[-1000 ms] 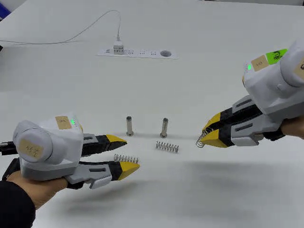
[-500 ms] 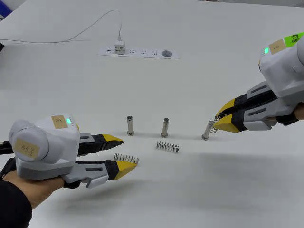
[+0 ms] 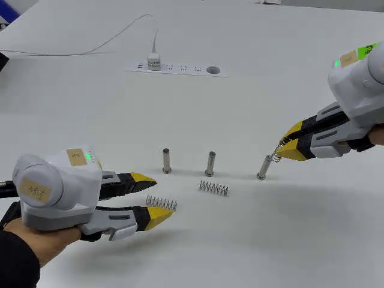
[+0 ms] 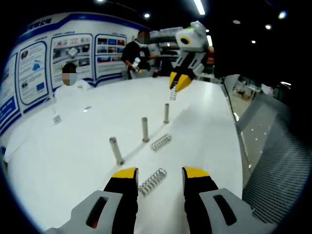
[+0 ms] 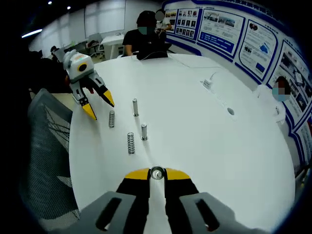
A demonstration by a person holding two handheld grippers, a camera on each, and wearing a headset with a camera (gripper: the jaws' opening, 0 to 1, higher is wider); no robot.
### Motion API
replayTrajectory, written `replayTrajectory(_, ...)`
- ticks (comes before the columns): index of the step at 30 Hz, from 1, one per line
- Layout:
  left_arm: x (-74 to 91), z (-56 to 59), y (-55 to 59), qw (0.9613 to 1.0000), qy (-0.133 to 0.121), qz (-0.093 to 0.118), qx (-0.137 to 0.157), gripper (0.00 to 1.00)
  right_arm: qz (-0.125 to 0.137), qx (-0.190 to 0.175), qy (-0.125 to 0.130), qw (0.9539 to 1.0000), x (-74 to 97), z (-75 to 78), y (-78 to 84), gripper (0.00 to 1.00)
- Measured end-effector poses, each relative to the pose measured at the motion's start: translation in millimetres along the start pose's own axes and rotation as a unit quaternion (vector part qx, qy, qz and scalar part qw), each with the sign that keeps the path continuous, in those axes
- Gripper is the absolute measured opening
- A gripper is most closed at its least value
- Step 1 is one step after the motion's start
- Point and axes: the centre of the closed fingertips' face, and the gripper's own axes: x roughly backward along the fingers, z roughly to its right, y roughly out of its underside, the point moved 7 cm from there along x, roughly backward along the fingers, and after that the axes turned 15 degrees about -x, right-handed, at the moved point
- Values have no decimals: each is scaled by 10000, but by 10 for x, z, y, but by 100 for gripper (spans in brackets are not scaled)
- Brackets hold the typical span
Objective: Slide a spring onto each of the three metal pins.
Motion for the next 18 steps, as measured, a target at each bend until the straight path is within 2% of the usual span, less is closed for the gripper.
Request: replayTrajectory(18,15,13,26,10000,-10,-10,40,37,-151,26,42,9999,-138,63,2,12)
